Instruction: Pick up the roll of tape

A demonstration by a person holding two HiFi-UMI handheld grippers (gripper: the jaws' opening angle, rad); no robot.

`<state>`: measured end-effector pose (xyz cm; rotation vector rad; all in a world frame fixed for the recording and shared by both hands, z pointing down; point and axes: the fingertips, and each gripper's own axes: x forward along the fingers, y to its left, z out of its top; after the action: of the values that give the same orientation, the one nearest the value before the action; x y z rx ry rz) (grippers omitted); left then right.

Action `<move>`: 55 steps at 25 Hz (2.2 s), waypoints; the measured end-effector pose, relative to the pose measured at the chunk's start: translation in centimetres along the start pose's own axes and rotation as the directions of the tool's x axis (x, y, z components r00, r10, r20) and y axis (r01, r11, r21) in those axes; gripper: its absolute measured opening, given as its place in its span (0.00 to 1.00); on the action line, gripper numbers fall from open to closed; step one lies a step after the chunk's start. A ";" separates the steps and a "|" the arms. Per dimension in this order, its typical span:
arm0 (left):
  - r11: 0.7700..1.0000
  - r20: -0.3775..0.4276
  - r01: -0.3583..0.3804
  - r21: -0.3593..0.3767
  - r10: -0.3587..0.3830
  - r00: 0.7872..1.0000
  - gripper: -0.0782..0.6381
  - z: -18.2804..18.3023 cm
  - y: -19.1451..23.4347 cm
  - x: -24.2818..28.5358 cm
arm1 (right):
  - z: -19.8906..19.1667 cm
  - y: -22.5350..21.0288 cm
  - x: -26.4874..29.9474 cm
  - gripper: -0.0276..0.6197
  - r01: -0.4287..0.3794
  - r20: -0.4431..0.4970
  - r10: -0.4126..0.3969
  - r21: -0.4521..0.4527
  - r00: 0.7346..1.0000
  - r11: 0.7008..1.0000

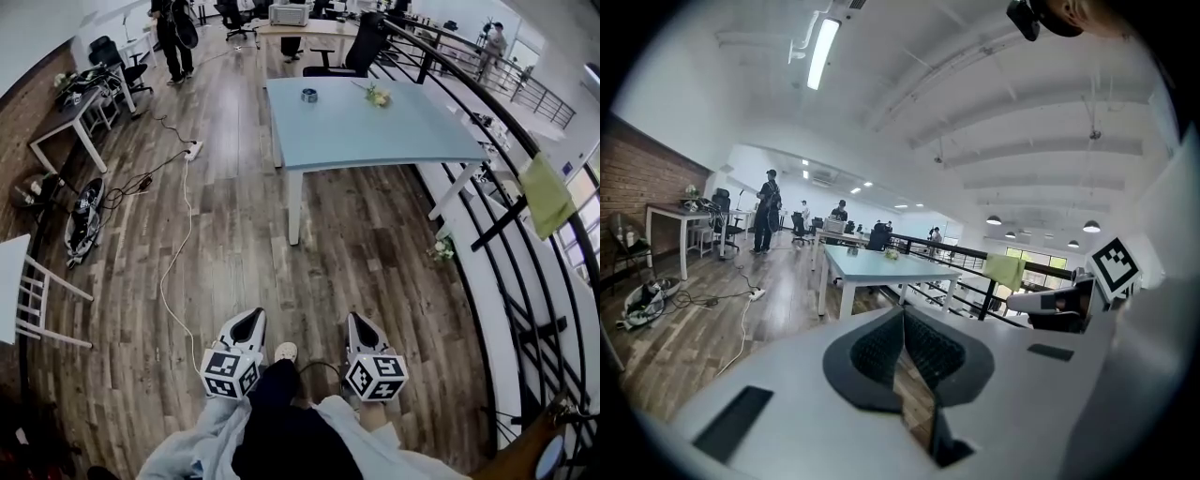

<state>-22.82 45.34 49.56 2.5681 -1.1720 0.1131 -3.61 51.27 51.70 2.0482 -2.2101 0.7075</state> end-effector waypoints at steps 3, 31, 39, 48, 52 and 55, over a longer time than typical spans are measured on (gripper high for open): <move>1.000 0.000 -0.001 0.004 0.001 1.000 0.13 1.0 1.6 2.4 | 1.3 -0.3 2.8 0.05 -0.004 -0.003 0.004 -0.001 1.000 1.000; 1.000 -0.038 0.024 0.003 -0.024 0.999 0.13 3.7 9.5 12.1 | 4.5 -0.7 14.8 0.05 0.018 -0.034 -0.017 0.037 0.999 0.999; 1.000 -0.059 0.022 0.001 -0.022 0.998 0.13 3.5 10.7 14.7 | 4.6 -1.7 17.4 0.05 0.014 -0.053 -0.011 0.055 0.999 0.998; 1.000 -0.040 0.002 -0.003 -0.002 0.999 0.13 6.3 12.8 21.2 | 9.1 -4.3 23.8 0.05 -0.011 -0.052 0.013 0.024 0.999 1.000; 1.000 -0.042 0.000 -0.002 0.000 0.999 0.13 7.8 13.5 24.7 | 11.3 -6.0 26.7 0.05 -0.014 -0.057 0.015 0.017 0.998 1.000; 1.000 -0.033 -0.006 0.005 0.006 0.999 0.13 9.2 14.0 27.4 | 13.1 -7.3 28.8 0.05 -0.022 -0.054 0.022 0.012 0.998 1.000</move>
<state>-15.70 14.05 49.82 2.5570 -1.1695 0.1590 3.33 19.55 51.77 1.9884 -2.2078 0.7699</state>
